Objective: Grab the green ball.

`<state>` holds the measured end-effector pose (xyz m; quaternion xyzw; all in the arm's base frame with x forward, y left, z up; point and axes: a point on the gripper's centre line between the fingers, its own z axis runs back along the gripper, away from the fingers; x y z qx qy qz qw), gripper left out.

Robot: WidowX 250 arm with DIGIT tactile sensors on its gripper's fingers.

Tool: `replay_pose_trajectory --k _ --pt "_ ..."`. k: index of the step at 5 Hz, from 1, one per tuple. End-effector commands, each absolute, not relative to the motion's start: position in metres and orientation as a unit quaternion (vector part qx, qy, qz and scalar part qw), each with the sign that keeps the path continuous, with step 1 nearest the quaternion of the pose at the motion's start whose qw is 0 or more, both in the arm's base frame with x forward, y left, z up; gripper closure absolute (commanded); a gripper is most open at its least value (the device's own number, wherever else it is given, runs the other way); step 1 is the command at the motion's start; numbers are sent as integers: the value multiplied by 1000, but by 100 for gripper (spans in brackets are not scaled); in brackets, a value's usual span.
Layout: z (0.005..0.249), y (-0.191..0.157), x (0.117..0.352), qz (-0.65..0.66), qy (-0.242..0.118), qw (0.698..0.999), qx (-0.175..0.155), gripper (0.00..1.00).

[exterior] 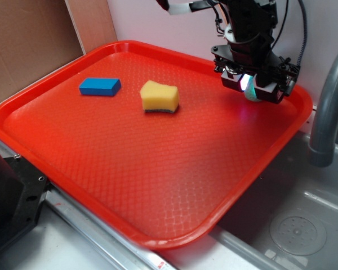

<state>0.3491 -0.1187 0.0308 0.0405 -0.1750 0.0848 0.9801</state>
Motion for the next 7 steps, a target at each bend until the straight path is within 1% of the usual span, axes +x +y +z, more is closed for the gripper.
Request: replay_pose_trajectory --k 1,2,3,4,5,6,7 --pt "84 -119 322 84 -183 977 65 100" --pt "112 -100 296 78 -116 990 8 100" --pt "146 -79 262 78 -67 995 -16 100" --pt "165 -64 236 72 -67 995 -26 100" --pt "179 -49 207 94 -60 994 -15 100" --pt "181 -37 189 116 -64 991 -20 100" --pt "179 -29 189 114 -73 990 -37 100"
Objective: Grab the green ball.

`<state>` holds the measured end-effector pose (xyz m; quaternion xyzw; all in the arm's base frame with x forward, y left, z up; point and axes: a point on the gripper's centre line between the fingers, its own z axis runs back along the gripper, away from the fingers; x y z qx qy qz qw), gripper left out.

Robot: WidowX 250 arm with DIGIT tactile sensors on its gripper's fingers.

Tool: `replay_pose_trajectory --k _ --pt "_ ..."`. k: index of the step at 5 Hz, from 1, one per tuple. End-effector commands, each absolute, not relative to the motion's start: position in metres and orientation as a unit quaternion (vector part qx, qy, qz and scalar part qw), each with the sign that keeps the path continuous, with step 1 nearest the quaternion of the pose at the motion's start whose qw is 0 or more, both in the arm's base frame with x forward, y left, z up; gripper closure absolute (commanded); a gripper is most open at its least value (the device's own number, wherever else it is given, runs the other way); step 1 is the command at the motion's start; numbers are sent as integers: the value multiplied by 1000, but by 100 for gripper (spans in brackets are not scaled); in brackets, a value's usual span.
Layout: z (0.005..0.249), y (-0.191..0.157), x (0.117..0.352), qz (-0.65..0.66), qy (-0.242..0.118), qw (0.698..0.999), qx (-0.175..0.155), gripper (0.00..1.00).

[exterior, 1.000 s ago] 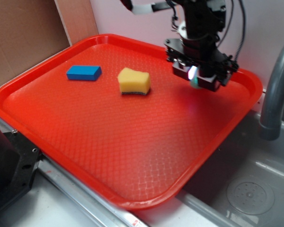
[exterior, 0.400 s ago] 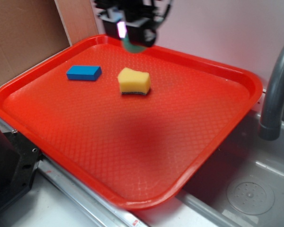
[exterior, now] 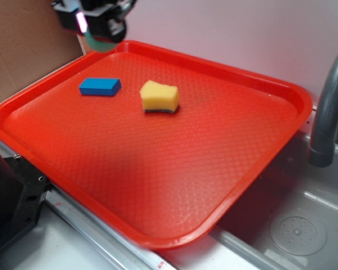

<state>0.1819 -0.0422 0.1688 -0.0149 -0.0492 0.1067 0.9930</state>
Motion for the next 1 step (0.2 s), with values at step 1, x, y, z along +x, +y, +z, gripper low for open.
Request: replay_pose_trajectory --k 1 --pt "172 -23 205 131 -46 989 -60 100"
